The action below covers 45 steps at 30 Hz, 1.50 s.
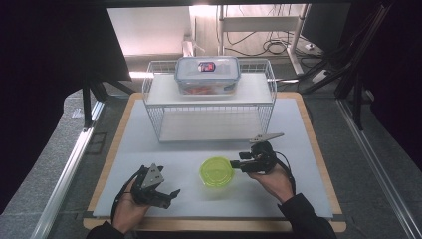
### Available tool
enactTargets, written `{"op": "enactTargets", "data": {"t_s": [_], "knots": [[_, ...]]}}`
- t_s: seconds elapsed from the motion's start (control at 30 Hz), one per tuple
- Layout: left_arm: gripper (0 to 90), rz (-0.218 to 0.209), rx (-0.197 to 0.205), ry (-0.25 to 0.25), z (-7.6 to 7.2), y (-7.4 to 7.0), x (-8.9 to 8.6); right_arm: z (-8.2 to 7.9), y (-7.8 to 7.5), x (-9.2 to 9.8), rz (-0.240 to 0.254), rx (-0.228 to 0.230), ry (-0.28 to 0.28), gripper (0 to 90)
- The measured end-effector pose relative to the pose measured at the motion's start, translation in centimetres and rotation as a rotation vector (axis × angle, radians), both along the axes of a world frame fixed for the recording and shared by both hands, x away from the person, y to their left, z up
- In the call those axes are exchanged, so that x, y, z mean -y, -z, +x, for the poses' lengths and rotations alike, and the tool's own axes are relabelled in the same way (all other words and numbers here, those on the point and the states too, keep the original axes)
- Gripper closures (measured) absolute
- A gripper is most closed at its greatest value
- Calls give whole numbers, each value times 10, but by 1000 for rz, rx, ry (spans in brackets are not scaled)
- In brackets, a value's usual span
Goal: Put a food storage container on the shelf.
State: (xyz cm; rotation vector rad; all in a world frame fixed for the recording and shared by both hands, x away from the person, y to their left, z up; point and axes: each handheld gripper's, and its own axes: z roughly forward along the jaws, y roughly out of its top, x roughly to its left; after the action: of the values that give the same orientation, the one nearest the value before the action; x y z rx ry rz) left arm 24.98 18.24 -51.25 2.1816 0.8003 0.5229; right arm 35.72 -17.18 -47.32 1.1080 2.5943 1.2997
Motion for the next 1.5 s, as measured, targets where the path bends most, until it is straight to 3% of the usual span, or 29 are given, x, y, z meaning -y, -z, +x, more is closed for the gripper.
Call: {"op": "enactTargets", "data": {"t_s": [0.33, 0.6, 0.87, 1.03, 1.3, 1.5], "knots": [[53, 7, 2, 9, -1, 0, 1, 12, 18, -10, 55, -148, 3, 622], [53, 13, 5, 15, -1, 1, 2, 19, 23, -8, 147, -272, -9, 788], [54, 14, 8, 15, -1, 1, 2, 22, 24, -8, 230, -371, -41, 818], [54, 21, 12, 17, -1, 0, 2, 22, 21, -6, 235, -364, -35, 822], [50, -12, 19, 4, -1, -2, 0, 25, 11, 0, 315, -358, -26, 825], [49, -12, 19, 6, -1, -2, 0, 27, 2, 1, 362, -336, -33, 827]]}}
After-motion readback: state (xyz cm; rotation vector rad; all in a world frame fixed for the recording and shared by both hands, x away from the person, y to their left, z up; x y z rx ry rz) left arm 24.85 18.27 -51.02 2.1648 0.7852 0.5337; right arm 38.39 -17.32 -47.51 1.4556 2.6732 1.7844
